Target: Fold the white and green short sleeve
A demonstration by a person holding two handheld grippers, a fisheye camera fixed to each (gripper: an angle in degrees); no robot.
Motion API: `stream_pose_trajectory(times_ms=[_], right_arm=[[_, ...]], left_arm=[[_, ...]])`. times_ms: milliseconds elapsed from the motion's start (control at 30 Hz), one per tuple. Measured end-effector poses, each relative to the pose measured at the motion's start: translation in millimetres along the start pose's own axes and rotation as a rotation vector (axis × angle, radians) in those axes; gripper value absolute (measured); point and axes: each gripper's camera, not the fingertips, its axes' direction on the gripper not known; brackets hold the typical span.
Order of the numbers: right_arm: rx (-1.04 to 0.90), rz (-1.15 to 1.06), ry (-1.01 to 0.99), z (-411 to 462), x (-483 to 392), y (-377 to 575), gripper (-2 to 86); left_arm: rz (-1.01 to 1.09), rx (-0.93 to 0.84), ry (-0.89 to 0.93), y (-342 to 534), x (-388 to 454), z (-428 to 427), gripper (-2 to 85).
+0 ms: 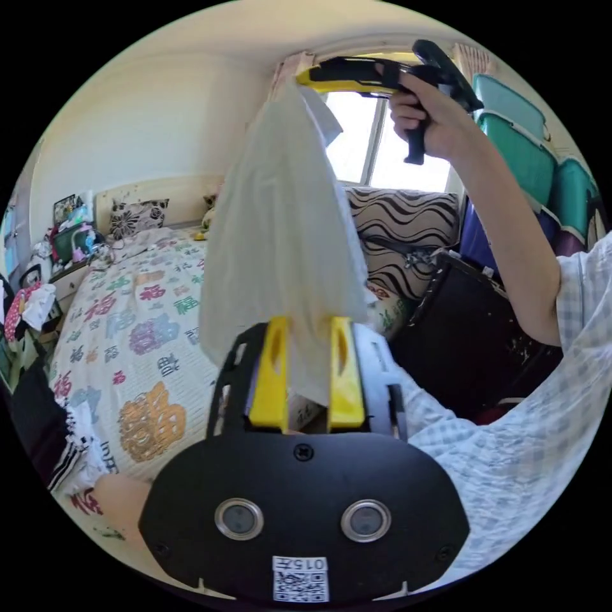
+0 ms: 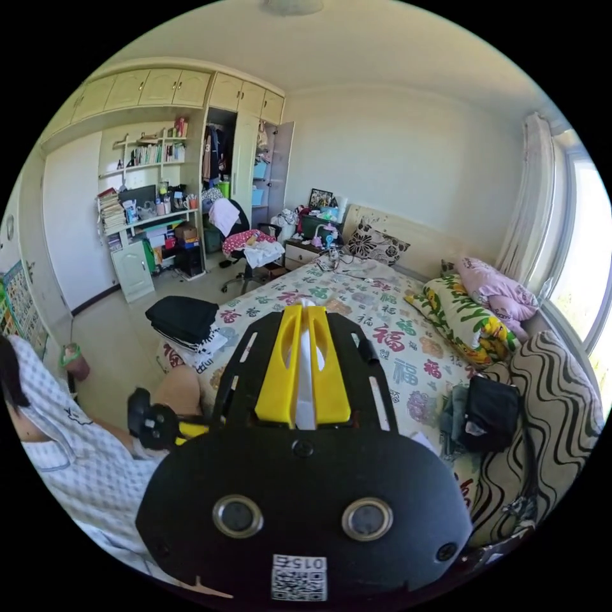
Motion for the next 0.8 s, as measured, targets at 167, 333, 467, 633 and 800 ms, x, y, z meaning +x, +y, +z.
stream_pose_trajectory(times_ms=[167, 333, 467, 633, 800], right_arm=[[-0.03, -0.03, 0.04, 18.0, 22.7, 13.2, -0.4], [-0.055, -0.026, -0.004, 25.2, 57.3, 48.0, -0.4], [-0.066, -0.047, -0.027, 40.4, 72.3, 67.0, -0.3], [-0.144, -0.066, -0.056, 117.6, 107.9, 73.8, 0.4], [-0.35, 0.079, -0.065, 289.6, 168.9, 96.4, 3.2]], left_arm=[[-0.02, -0.01, 0.062, -5.3, -26.6, 4.7, 0.9], [-0.107, 0.038, -0.059, -10.6, -105.0, -69.0, 0.4], [-0.01, 0.11, -0.161, -39.3, -129.2, -125.5, 0.4], [0.155, 0.063, -0.315, -89.0, -170.9, -120.6, 0.5], [0.044, -0.107, -0.366, -101.6, -278.1, -4.4, 1.4]])
